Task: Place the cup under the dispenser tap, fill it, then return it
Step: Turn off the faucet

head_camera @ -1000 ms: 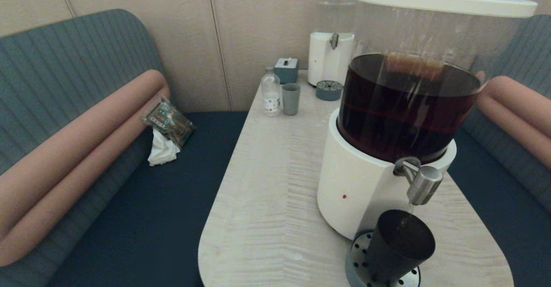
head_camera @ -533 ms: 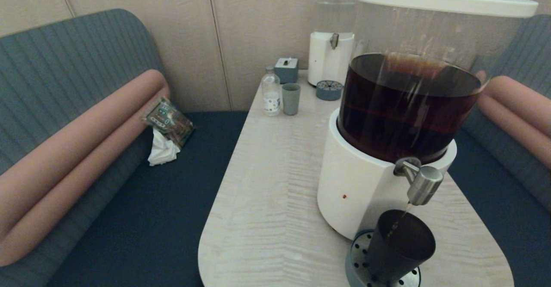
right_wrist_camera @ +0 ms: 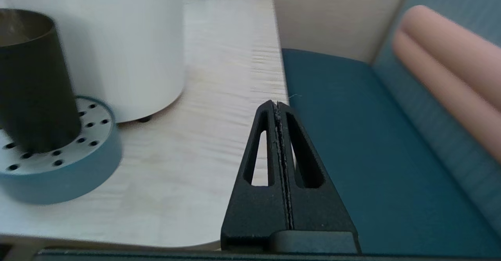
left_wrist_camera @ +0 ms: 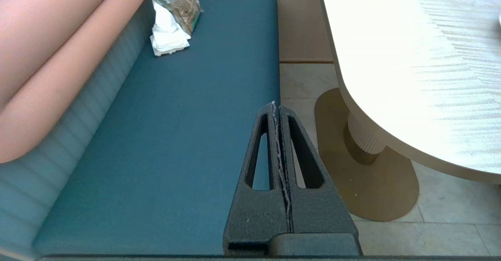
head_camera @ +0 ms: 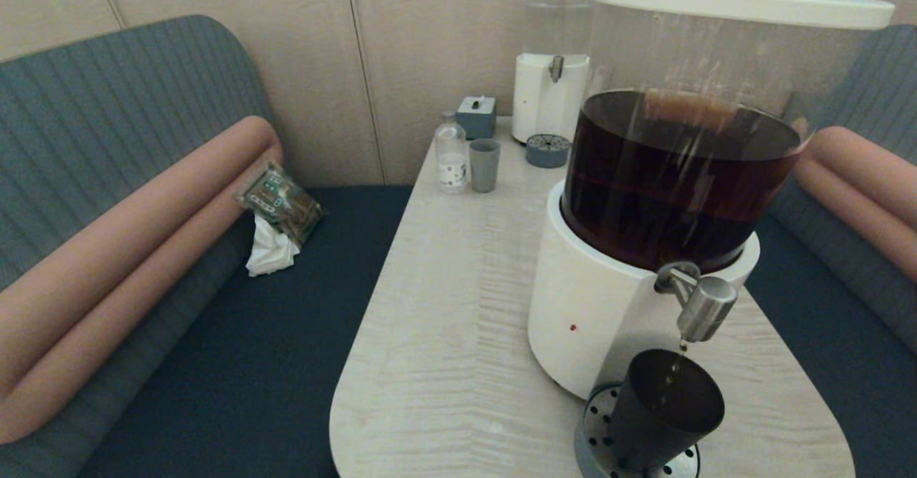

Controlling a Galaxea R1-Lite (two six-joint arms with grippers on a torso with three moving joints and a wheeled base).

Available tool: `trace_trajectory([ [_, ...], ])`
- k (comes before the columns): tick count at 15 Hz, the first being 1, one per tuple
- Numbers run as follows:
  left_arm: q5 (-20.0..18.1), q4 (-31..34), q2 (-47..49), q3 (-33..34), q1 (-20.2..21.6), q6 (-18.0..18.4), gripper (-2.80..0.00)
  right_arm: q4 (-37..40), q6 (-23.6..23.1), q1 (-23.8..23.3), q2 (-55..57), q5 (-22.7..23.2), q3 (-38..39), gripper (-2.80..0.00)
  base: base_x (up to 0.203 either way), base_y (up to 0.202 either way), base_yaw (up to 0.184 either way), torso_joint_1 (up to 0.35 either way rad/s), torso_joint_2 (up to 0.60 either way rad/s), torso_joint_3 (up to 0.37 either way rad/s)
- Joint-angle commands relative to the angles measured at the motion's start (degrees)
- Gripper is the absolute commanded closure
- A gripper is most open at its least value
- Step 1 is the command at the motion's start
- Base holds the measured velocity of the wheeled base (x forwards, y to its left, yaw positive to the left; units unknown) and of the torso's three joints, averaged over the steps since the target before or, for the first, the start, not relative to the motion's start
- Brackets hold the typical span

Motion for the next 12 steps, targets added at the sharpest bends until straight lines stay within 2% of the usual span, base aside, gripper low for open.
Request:
trace_trajectory([
  [1, 0.0, 0.0, 0.0, 0.0, 0.0, 0.0, 0.00, 0.5, 0.1, 0.0, -0.4, 0.9, 0.4, 0.00, 0.000, 0.000, 0.000, 0.000, 0.00, 0.000],
  [5, 0.0, 0.1, 0.0, 0.0, 0.0, 0.0, 0.00, 2.8, 0.3, 0.0, -0.4, 4.1, 0.4, 0.00, 0.000, 0.000, 0.000, 0.000, 0.00, 0.000],
  [9, 0.0, 0.1, 0.0, 0.0, 0.0, 0.0, 0.00, 3.8, 0.2, 0.0, -0.4, 5.4, 0.4, 0.00, 0.000, 0.000, 0.000, 0.000, 0.00, 0.000],
  [11, 0.0, 0.0, 0.0, 0.0, 0.0, 0.0, 0.00, 9.1, 0.5, 0.0, -0.4, 6.2, 0.0, 0.00, 0.000, 0.000, 0.000, 0.000, 0.00, 0.000],
  [12, 0.0, 0.0, 0.0, 0.0, 0.0, 0.0, 0.00, 8.1, 1.1, 0.0, -0.4, 6.1, 0.2, 0.00, 0.000, 0.000, 0.000, 0.000, 0.00, 0.000],
])
